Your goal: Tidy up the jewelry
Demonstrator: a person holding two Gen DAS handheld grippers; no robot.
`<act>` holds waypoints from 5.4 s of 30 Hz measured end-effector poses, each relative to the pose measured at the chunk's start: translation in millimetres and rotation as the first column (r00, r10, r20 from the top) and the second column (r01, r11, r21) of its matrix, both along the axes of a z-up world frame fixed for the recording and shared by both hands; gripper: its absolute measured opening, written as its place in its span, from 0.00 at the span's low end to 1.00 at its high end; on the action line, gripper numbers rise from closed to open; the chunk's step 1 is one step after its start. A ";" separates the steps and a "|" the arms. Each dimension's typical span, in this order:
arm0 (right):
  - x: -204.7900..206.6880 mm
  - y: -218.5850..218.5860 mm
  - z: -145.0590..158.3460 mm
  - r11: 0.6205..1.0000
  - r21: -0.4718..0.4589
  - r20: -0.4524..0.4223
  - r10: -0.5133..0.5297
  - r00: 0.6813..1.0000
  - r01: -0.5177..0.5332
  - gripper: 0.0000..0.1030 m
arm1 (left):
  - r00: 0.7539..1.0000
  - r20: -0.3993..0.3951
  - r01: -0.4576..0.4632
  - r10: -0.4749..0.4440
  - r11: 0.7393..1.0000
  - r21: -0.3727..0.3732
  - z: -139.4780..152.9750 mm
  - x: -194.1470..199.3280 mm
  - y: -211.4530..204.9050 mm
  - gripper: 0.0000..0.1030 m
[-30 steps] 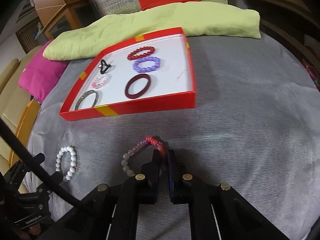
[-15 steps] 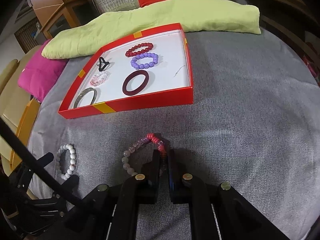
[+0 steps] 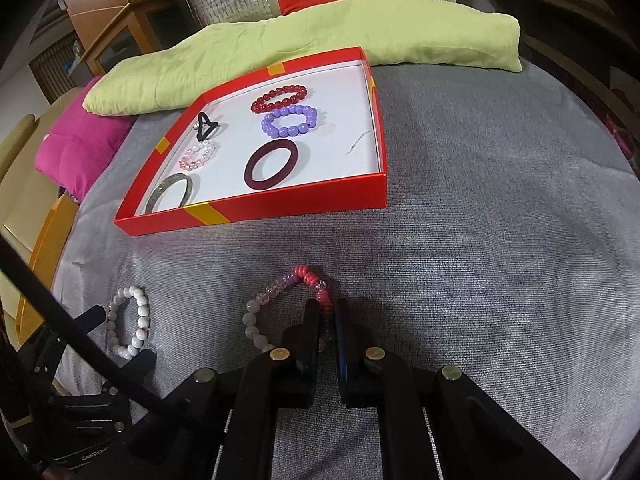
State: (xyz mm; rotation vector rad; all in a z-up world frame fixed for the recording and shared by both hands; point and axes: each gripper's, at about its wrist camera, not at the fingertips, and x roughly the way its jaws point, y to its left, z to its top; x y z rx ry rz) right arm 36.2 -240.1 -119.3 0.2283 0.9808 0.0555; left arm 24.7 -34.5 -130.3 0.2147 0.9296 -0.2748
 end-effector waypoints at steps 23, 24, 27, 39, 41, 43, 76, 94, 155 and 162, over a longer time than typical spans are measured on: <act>-1.3 -1.9 -1.0 1.000 0.020 0.008 0.005 1.000 -0.005 0.09 | 1.000 0.002 -0.007 0.007 0.997 -0.074 5.1 5.6 17.3 0.88; -1.4 -2.2 -1.1 1.000 0.023 0.007 0.005 1.000 -0.005 0.09 | 1.000 0.004 0.003 -0.002 0.998 -0.067 4.9 4.5 15.7 0.86; -1.5 -2.7 -1.0 1.000 0.023 0.008 0.007 1.000 -0.007 0.09 | 1.000 0.011 0.013 -0.012 0.998 -0.066 5.2 4.4 14.7 0.77; -3.4 -0.6 0.5 1.000 0.012 0.025 0.010 1.000 -0.010 0.09 | 0.997 0.046 -0.052 0.057 0.995 -0.088 9.7 12.3 29.9 0.31; -5.4 -0.2 1.1 1.000 0.013 0.034 0.010 0.999 -0.011 0.09 | 0.996 0.050 -0.072 0.077 0.993 -0.090 10.6 16.5 32.8 0.24; -7.4 -0.8 2.4 1.000 0.017 0.044 0.014 0.999 -0.015 0.09 | 0.995 0.054 -0.083 0.089 0.992 -0.100 11.4 21.1 35.9 0.20; -16.2 6.3 5.9 0.996 -0.092 0.073 0.007 0.997 0.000 0.09 | 0.995 0.031 -0.094 0.099 0.985 -0.145 12.1 45.6 48.2 0.23; -20.7 -16.6 10.5 0.998 -0.012 0.094 -0.056 0.994 0.057 0.08 | 0.996 0.033 0.092 -0.088 0.982 -0.162 9.7 21.2 3.9 0.09; -30.0 12.0 34.4 0.996 0.077 0.217 0.020 0.976 -0.038 0.07 | 0.982 0.188 0.056 -0.034 0.992 -0.115 54.2 14.1 -16.5 0.10; -29.4 18.7 33.7 0.996 0.073 0.209 0.040 0.977 -0.056 0.07 | 0.983 0.179 0.062 -0.041 0.992 -0.108 51.5 14.3 -20.1 0.10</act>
